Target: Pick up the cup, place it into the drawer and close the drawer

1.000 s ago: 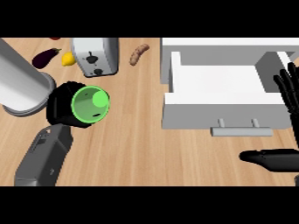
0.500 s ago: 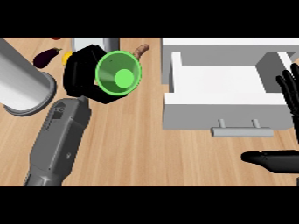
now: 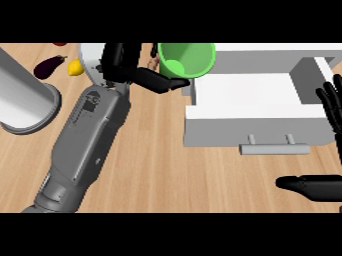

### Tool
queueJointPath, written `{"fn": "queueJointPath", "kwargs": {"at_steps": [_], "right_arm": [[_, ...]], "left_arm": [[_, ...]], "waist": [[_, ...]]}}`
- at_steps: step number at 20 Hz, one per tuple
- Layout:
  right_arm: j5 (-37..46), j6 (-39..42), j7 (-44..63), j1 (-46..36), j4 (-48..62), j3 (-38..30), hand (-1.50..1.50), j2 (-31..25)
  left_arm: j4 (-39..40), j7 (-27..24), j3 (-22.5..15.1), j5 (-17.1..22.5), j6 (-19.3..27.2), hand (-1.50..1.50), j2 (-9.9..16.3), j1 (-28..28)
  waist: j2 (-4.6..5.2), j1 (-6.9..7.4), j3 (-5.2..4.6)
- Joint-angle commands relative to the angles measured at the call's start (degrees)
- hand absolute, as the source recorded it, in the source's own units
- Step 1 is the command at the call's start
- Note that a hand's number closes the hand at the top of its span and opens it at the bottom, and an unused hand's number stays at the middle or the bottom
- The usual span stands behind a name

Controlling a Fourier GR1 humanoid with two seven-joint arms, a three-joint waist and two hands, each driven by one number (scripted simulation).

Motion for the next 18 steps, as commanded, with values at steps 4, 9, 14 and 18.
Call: {"fn": "queueJointPath", "kwargs": {"at_steps": [4,9,14,18], "right_arm": [[-4.3,3.3,0.2,-0.7,1.0,-3.0,-1.5,-2.6],[2.5,-1.8,1.4,-4.1,1.4,2.3,-1.5,1.3],[-1.5,1.2,1.6,-2.9,0.8,-1.4,-1.5,-1.6],[-3.7,2.9,1.2,-2.0,0.7,-2.7,-1.5,-2.6]], "left_arm": [[6.4,5.6,-8.3,5.1,12.1,1.5,-0.3,-10.4],[16.8,4.7,-6.6,9.7,11.1,1.5,-0.3,-16.9],[22.8,3.1,-11.9,13.8,13.0,1.5,-0.3,-18.6],[24.8,0.4,-18.1,19.4,15.4,1.5,-0.3,-18.6]], "waist": [[0.17,-0.93,0.01],[0.45,-1.12,-0.01],[0.4,-1.36,0.0],[0.49,-2.3,0.01]]}}
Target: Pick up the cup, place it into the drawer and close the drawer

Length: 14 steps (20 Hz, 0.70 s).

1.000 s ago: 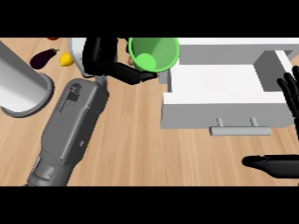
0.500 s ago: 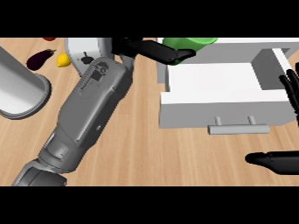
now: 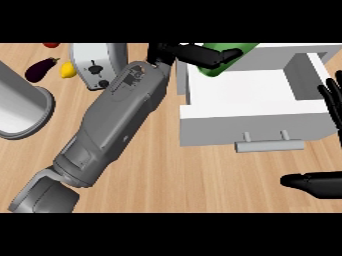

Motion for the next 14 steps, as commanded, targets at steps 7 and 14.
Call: {"fn": "queueJointPath", "kwargs": {"at_steps": [7,14], "right_arm": [[-1.3,1.9,-1.9,-1.7,3.3,-1.7,-1.5,-1.7],[-1.0,1.5,-0.5,-4.3,3.5,0.3,-1.5,-0.8]], "left_arm": [[7.7,1.0,-12.6,7.0,5.9,1.5,0.0,-3.7],[8.3,2.9,-21.6,8.7,6.1,-1.5,0.0,-1.8]], "waist": [[0.31,-1.56,0.04],[0.65,-2.66,0.05]]}}
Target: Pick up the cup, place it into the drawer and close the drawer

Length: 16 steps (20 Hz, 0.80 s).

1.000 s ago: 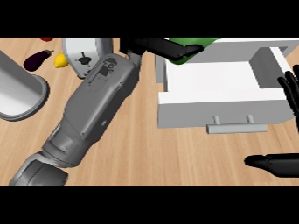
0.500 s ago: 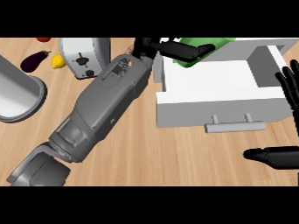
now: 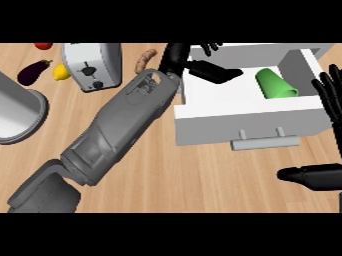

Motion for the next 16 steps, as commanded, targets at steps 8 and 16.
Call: {"fn": "queueJointPath", "kwargs": {"at_steps": [8,16], "right_arm": [[1.4,-0.8,-0.1,1.1,-1.2,1.9,-1.5,1.7],[-12.9,7.0,2.5,-1.0,-0.9,-1.1,1.5,-0.7]], "left_arm": [[-1.3,1.8,-12.2,2.3,6.9,-1.5,0.0,2.1],[-6.1,-4.6,-9.6,6.9,9.1,-1.5,0.0,0.8]], "waist": [[0.04,-0.39,-0.03],[-0.3,0.86,-0.04]]}}
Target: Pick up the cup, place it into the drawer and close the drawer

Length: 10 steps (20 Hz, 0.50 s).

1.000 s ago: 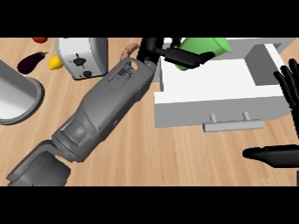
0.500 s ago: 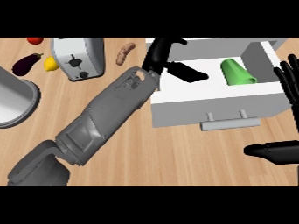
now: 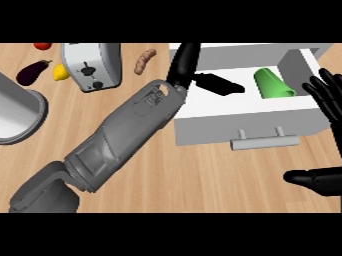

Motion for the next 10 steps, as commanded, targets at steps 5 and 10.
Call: {"fn": "queueJointPath", "kwargs": {"at_steps": [5,10], "right_arm": [[1.1,4.9,0.8,3.9,-5.7,1.5,1.5,-3.6],[4.9,7.6,4.3,3.2,-6.8,1.9,1.5,-8.9]], "left_arm": [[-3.0,-0.6,4.2,3.4,1.0,-1.5,0.0,-3.2],[-5.9,3.1,7.8,3.5,-0.8,-1.5,2.5,-3.0]], "waist": [[-0.73,2.46,-0.04],[-1.05,4.4,-0.08]]}}
